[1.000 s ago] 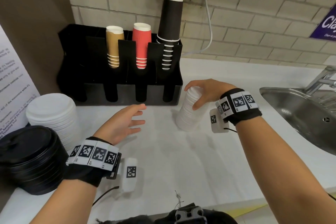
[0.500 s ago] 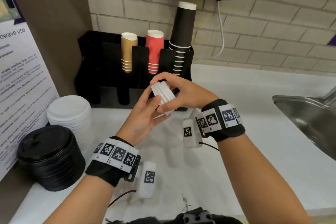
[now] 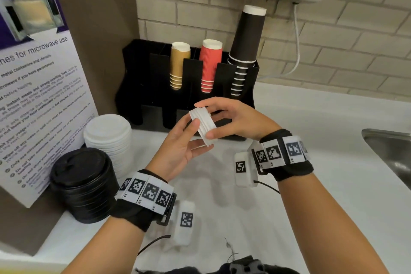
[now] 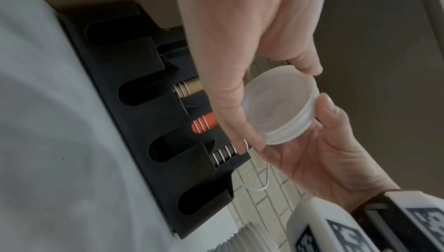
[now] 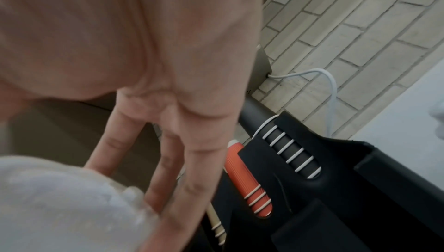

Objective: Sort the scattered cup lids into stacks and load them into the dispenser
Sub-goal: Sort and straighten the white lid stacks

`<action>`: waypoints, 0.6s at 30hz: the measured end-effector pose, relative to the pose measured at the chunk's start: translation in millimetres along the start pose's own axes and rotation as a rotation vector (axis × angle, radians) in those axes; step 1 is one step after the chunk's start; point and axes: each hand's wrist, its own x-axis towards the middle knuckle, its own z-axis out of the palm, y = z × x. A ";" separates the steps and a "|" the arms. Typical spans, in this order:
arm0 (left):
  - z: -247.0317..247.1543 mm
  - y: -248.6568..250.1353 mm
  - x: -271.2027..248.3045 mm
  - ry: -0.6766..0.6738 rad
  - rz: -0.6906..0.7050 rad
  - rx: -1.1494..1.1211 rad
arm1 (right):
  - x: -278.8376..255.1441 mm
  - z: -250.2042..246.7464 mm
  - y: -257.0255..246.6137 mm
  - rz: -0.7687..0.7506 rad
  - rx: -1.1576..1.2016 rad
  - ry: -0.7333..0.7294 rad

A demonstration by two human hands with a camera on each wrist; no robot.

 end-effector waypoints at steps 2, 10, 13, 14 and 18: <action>-1.1 -1.8 1.2 0.020 0.013 0.002 | 1.9 4.0 2.0 -0.003 -0.007 0.045; -7.2 -3.9 3.9 0.031 0.019 0.020 | 6.3 14.0 6.8 -0.034 -0.057 0.110; -9.6 -1.8 6.3 0.034 0.018 0.010 | 11.7 19.3 8.0 -0.066 -0.088 0.139; -10.8 0.0 7.4 0.034 0.023 0.012 | 14.4 20.0 7.5 -0.074 -0.093 0.141; -16.5 14.8 10.9 0.106 0.052 0.067 | 35.1 12.1 -1.4 -0.137 -0.100 0.187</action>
